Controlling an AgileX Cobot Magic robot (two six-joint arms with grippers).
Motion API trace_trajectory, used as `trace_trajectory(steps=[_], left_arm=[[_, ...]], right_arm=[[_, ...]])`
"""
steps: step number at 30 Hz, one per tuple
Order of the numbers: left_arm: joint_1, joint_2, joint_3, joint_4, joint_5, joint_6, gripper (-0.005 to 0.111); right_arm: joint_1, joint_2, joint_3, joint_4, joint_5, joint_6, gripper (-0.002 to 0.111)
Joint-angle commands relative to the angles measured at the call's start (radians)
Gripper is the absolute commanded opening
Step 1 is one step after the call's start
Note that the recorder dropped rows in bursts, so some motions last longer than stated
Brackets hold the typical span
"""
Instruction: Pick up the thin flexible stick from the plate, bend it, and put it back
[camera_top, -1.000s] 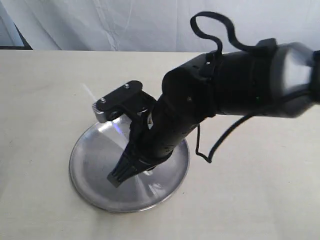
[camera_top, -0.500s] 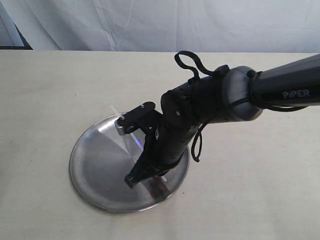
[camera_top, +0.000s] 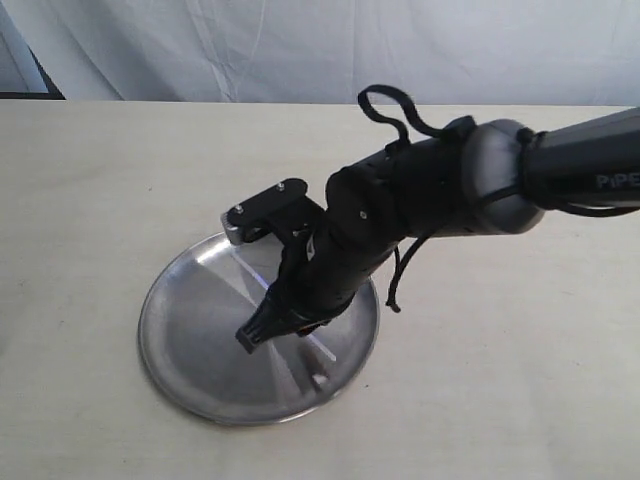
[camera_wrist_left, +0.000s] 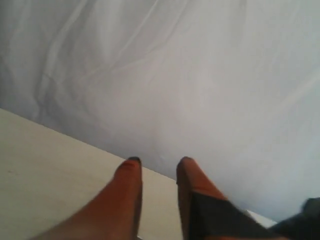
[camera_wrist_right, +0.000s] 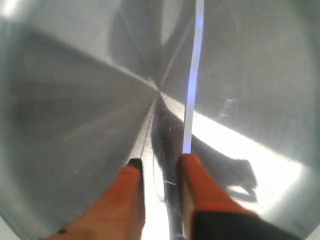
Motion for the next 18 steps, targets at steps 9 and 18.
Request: trace_trajectory(steps=[9, 18], left_arm=[[-0.002, -0.003, 0.004, 0.457, 0.174, 0.003, 0.0], [-0.002, -0.003, 0.004, 0.462, 0.161, 0.0, 0.0]], right_arm=[[-0.005, -0.333, 0.002, -0.002, -0.06, 0.002, -0.001], [-0.005, -0.538, 0.004, -0.045, -0.097, -0.006, -0.001]])
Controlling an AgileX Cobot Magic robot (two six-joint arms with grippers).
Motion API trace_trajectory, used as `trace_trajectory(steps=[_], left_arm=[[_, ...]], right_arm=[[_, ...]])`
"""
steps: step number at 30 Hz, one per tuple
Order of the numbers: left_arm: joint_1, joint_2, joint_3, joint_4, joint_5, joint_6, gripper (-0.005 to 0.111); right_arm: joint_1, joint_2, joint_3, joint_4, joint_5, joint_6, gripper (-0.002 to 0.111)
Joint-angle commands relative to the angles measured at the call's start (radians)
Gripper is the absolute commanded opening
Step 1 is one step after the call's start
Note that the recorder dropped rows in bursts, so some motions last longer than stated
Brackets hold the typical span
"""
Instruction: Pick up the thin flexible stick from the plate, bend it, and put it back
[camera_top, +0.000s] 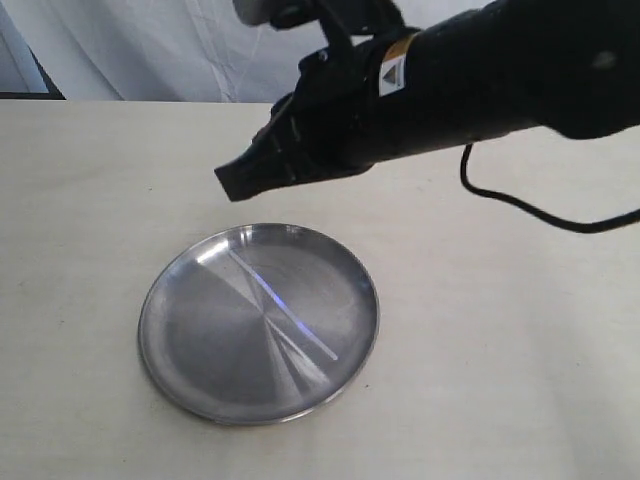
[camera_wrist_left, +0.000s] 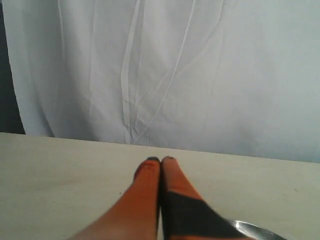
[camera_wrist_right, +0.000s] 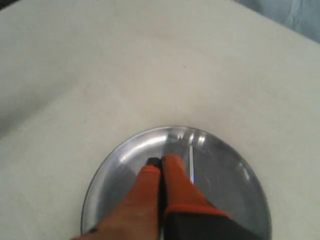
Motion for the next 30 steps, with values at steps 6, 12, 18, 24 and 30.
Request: trace_trajectory(steps=[6, 12, 18, 24, 30], left_arm=[[-0.002, -0.003, 0.004, 0.009, -0.144, 0.0, 0.0], [-0.002, -0.003, 0.004, 0.009, -0.242, 0.003, 0.0], [-0.002, -0.003, 0.004, 0.009, -0.192, 0.003, 0.0], [-0.002, -0.003, 0.004, 0.009, -0.198, 0.003, 0.0], [-0.002, -0.003, 0.004, 0.009, -0.198, 0.003, 0.0]], right_arm=[[-0.005, -0.151, 0.011, -0.051, 0.0, -0.007, -0.001], [-0.005, -0.218, 0.052, -0.051, -0.009, -0.007, -0.001], [-0.005, -0.261, 0.098, -0.105, -0.022, -0.007, -0.001], [-0.005, -0.289, 0.175, -0.175, -0.124, 0.006, -0.001], [-0.005, -0.29, 0.175, -0.124, -0.057, 0.039, -0.001]])
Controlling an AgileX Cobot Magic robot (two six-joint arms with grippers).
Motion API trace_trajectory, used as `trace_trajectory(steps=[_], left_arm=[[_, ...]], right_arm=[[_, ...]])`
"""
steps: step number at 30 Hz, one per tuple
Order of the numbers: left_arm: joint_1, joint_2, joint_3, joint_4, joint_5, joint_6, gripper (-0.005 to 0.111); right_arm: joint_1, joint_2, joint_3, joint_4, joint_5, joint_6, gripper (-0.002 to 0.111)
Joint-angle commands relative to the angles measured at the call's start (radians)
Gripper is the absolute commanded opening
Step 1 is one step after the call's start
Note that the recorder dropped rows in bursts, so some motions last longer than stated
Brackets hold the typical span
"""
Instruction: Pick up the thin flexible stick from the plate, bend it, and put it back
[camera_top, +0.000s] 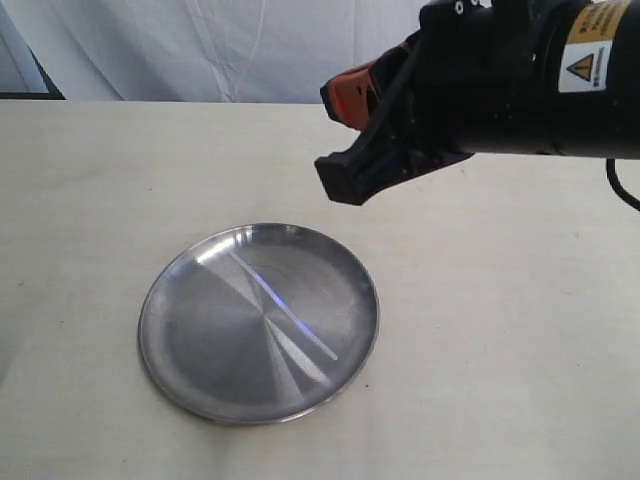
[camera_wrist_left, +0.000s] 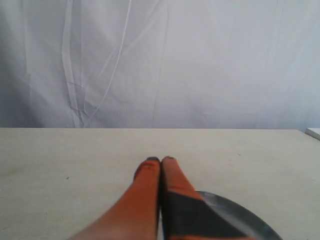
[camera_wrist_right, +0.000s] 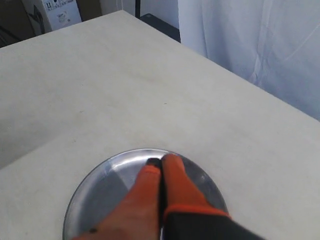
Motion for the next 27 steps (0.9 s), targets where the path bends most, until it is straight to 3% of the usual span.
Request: trace_trajectory(steps=[1, 10, 12, 15, 16, 20, 27], left_arm=[[-0.002, -0.003, 0.004, -0.001, 0.002, 0.003, 0.0], [-0.002, -0.003, 0.004, -0.001, -0.001, 0.003, 0.0], [-0.002, -0.003, 0.004, -0.001, -0.004, 0.003, 0.0], [-0.002, -0.003, 0.004, -0.001, -0.001, 0.003, 0.0], [-0.002, -0.003, 0.004, -0.001, -0.001, 0.003, 0.0], [-0.002, -0.003, 0.004, -0.001, -0.001, 0.003, 0.0], [-0.002, -0.003, 0.004, -0.001, -0.001, 0.003, 0.0]], right_arm=[[-0.005, -0.01, 0.004, 0.013, 0.022, 0.009, -0.001], [-0.005, -0.05, 0.017, 0.005, 0.043, 0.009, -0.001], [-0.005, -0.131, 0.076, -0.005, 0.054, 0.009, -0.001], [-0.025, -0.25, 0.247, -0.026, -0.069, 0.009, -0.001], [-0.074, -0.311, 0.382, 0.008, -0.202, 0.012, -0.001], [-0.207, -0.449, 0.65, 0.126, -0.465, 0.012, -0.001], [-0.427, -0.862, 0.943, 0.158, -0.529, 0.01, -0.001]])
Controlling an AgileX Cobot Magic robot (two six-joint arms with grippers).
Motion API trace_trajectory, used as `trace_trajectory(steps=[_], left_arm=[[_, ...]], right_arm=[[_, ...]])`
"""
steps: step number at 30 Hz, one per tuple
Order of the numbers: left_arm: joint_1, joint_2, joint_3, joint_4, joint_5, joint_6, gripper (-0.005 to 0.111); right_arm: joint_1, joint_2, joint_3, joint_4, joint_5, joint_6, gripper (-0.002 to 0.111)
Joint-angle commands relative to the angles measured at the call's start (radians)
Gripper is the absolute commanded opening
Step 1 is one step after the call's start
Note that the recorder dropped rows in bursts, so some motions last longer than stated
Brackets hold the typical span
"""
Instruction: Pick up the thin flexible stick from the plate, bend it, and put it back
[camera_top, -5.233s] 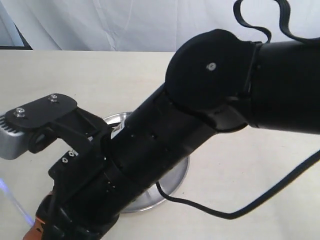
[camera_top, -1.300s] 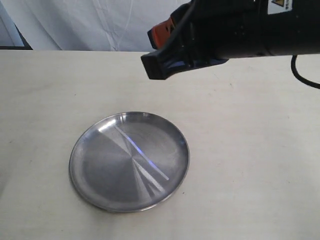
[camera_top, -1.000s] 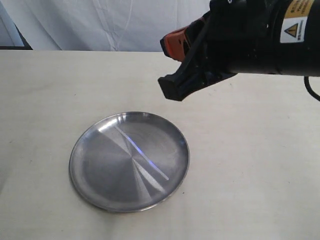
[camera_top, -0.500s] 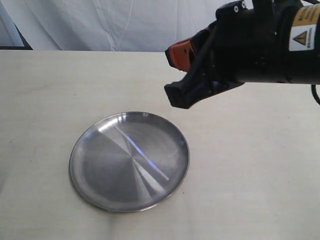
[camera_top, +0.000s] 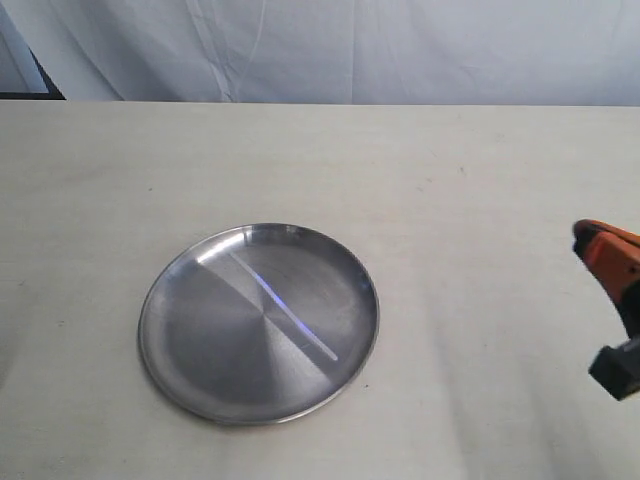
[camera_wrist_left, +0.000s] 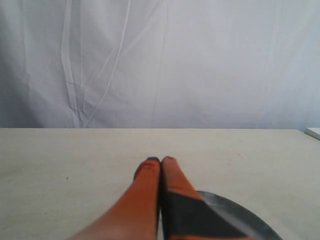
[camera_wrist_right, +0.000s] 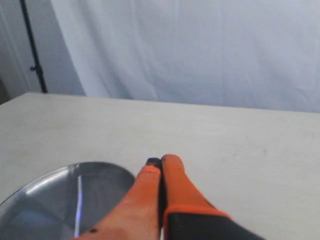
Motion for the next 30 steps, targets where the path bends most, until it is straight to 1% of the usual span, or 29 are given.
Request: trace_trajectory(steps=[1, 3, 5, 6, 7, 11, 30], left_arm=[[-0.002, -0.003, 0.004, -0.001, 0.001, 0.003, 0.0], [-0.002, -0.003, 0.004, -0.001, 0.001, 0.003, 0.0], [-0.002, -0.003, 0.004, -0.001, 0.001, 0.003, 0.0], [-0.002, -0.003, 0.004, -0.001, 0.001, 0.003, 0.0], [-0.002, -0.003, 0.004, -0.001, 0.001, 0.003, 0.0], [-0.002, -0.003, 0.004, -0.001, 0.001, 0.003, 0.0], [-0.002, -0.003, 0.004, -0.001, 0.001, 0.003, 0.0]], right_arm=[[-0.153, -0.294, 0.095, 0.011, -0.003, -0.001, -0.001], [-0.23, -0.404, 0.095, 0.028, 0.068, 0.001, -0.001], [-0.299, -0.463, 0.095, 0.043, 0.117, 0.001, -0.001], [-0.316, -0.474, 0.095, 0.049, 0.154, 0.001, -0.001], [-0.34, -0.474, 0.095, 0.052, 0.219, 0.001, -0.001], [-0.344, -0.474, 0.095, 0.052, 0.262, 0.001, -0.001], [-0.344, -0.474, 0.095, 0.052, 0.262, -0.001, -0.001]])
